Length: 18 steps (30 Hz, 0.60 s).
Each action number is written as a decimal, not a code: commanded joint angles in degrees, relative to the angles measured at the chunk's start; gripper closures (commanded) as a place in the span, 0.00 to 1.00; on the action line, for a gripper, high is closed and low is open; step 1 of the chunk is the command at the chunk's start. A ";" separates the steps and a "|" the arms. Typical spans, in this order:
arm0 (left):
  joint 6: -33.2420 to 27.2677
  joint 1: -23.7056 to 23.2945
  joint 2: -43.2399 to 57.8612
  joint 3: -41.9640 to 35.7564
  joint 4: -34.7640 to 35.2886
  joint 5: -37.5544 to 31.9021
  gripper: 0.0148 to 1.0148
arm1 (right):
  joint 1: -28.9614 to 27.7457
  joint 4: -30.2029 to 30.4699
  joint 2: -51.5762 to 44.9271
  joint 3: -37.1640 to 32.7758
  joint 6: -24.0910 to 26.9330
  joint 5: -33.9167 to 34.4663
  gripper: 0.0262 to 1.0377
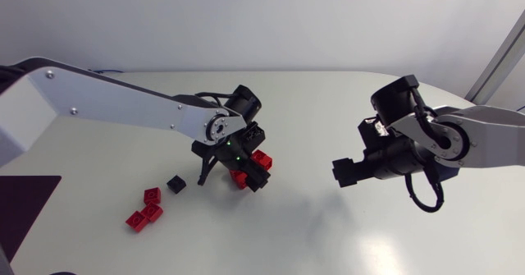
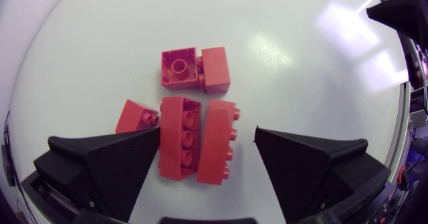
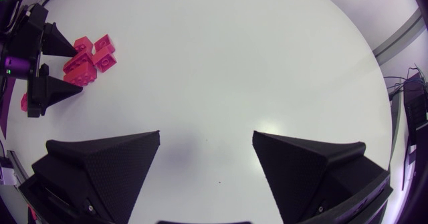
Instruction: Sort duplo bricks by size, large to the right and small to the left
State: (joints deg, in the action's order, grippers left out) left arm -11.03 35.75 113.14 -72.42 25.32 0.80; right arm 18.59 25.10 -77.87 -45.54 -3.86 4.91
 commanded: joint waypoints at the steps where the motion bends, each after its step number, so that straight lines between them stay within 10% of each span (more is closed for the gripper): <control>1: 1.10 -0.77 -0.29 0.62 0.52 -0.45 0.05 | 0.92 0.30 -0.97 -1.48 -1.50 0.72 0.04; 18: 0.48 -1.47 -1.43 1.58 1.05 -0.45 0.15 | 2.42 1.88 -0.27 -2.27 -2.56 1.77 0.04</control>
State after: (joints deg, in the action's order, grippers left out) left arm -10.85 34.09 112.86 -72.16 25.56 0.60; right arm 20.45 25.78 -77.87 -47.42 -5.15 6.04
